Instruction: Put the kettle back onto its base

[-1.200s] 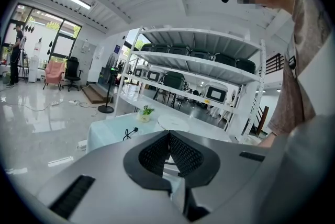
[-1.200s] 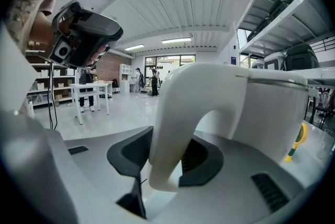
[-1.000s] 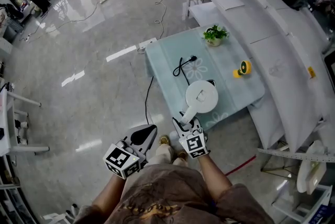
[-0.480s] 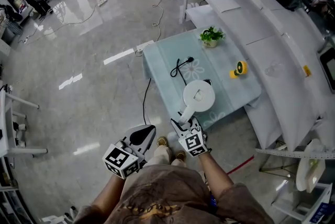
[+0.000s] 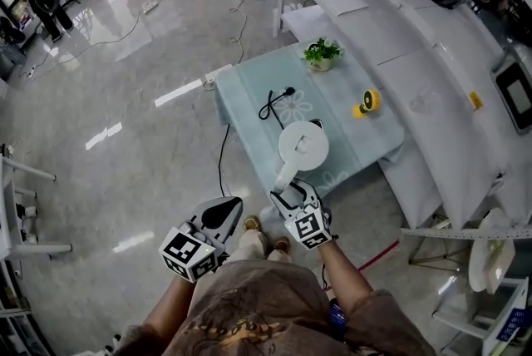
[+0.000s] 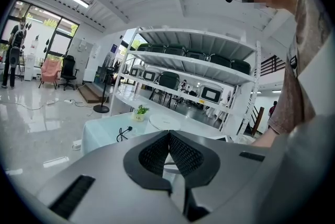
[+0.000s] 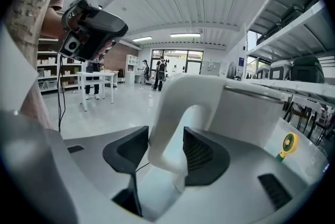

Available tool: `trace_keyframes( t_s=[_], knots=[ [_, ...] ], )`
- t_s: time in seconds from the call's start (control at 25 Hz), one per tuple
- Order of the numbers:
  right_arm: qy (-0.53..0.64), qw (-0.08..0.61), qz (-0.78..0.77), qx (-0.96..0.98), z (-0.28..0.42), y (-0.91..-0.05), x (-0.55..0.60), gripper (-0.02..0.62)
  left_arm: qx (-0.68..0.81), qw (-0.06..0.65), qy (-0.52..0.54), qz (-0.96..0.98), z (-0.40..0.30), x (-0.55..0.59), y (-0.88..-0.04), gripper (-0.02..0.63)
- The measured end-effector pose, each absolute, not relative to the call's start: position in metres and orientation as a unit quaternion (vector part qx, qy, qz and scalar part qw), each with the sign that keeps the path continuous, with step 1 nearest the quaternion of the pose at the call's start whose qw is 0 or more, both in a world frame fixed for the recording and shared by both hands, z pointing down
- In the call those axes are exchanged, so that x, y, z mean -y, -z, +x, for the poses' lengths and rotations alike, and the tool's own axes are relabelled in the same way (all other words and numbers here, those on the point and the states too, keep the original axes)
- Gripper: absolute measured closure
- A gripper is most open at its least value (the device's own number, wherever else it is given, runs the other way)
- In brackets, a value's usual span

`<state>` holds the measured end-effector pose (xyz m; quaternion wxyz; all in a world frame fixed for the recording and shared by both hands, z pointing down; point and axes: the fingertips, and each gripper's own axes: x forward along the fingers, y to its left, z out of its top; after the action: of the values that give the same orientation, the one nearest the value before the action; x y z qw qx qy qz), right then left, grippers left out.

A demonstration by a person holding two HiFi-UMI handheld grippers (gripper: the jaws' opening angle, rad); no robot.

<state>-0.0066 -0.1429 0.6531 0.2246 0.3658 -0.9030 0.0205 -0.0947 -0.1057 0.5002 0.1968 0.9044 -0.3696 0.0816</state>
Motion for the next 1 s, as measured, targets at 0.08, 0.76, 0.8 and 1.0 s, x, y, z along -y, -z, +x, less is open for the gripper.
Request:
trace_keyframes(
  t_s=[0.08,0.76,0.8,1.0],
  knots=[
    [-0.018,0.228,0.369,0.901,0.001,-0.65,0.14,0.374,0.363,0.196,-0.081,0.907,-0.09,0.106,-0.501,0.584],
    [-0.04,0.155,0.493,0.855,0.11,-0.537,0.127,0.416,0.278,0.174,-0.059,0.943,-0.02,0.131,-0.472,0.584],
    [-0.043,0.149,0.501,0.851,0.116,-0.53,0.126,0.416,0.274,0.169,-0.057,0.945,-0.016,0.133,-0.47,0.584],
    [-0.041,0.129,0.526,0.839,0.137,-0.498,0.117,0.422,0.259,0.156,-0.045,0.952,-0.004,0.142,-0.458,0.584]
  ],
)
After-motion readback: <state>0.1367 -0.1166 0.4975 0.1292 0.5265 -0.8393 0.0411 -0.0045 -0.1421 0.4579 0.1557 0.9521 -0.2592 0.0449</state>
